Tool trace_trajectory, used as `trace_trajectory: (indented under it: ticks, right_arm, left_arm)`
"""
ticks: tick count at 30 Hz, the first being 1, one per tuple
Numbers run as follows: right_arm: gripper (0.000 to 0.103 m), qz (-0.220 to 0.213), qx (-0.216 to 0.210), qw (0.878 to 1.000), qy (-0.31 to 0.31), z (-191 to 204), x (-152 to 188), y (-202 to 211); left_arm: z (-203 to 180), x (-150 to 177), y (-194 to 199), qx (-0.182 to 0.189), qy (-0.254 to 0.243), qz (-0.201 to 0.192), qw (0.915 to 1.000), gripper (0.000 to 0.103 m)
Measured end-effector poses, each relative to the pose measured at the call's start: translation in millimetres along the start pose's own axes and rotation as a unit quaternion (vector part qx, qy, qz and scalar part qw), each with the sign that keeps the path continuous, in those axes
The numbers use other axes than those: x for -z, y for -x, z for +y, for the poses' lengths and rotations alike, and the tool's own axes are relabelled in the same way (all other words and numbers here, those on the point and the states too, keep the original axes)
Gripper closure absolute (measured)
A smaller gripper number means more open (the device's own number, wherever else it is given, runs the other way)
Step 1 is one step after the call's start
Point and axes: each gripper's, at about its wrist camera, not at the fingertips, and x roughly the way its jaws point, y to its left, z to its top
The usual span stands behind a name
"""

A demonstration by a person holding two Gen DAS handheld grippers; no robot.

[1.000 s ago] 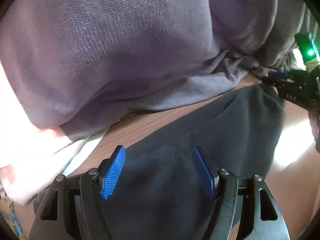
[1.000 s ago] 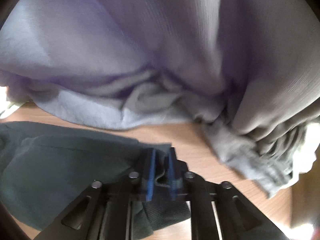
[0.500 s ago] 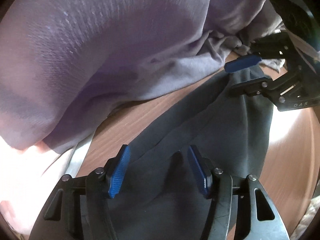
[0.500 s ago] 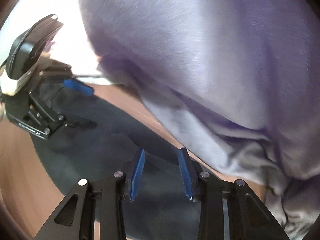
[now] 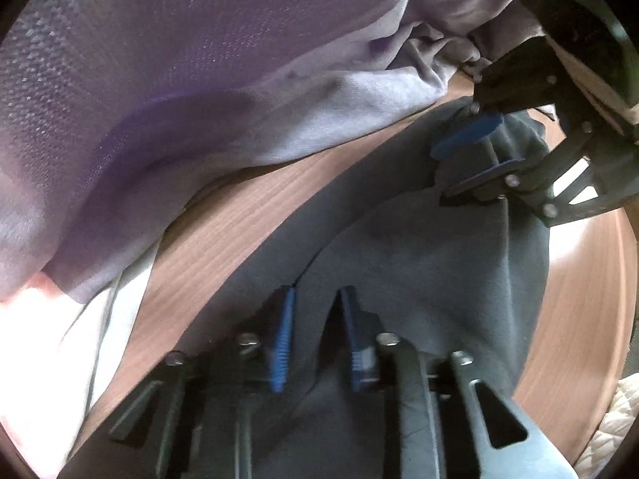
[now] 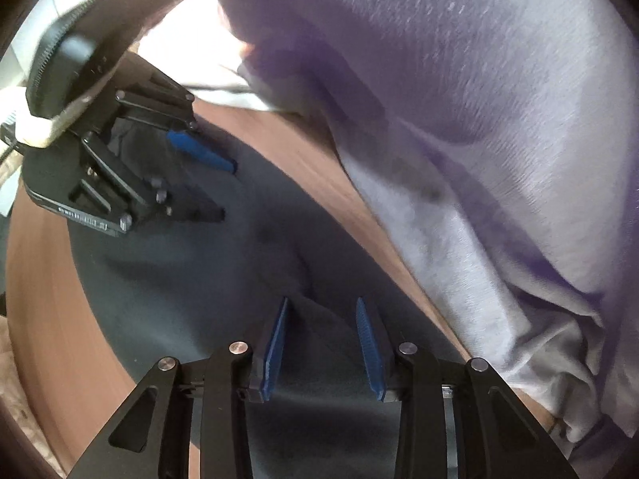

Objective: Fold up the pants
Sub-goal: 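Close the left gripper on the pants while the right gripper holds the folded leg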

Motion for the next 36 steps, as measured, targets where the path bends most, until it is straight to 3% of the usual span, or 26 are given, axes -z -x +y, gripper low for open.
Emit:
trace_trajectory:
  ticks: [6, 11, 16, 23, 31, 36]
  right_arm:
    - [0.092, 0.011, 0.007, 1.0, -0.005, 6, 8, -5]
    - [0.094, -0.03, 0.032, 0.999, -0.02, 7, 14, 28]
    - [0.094, -0.056, 0.059, 0.996, -0.023, 1, 5, 52]
    - [0.094, -0.03, 0.074, 0.996, -0.049, -14, -14, 14]
    - [0.094, -0.023, 0.072, 0.994, -0.073, -19, -5, -6]
    - [0.099, -0.04, 0.127, 0.987, -0.095, -28, -1, 3]
  left_arm:
    - [-7, 10, 18, -0.015, 0.009, -0.028, 0.9995, 0.093]
    - [-10, 13, 48, -0.034, 0.02, -0.072, 0.9966, 0.093]
    - [5, 3, 55, -0.046, 0.038, -0.073, 0.9955, 0.093]
    - [24, -7, 18, -0.037, 0.08, -0.044, 0.9951, 0.093]
    - [28, -7, -2, -0.041, 0.091, -0.037, 0.9943, 0.091]
    - [19, -6, 21, -0.06, 0.085, -0.078, 0.9915, 0.092]
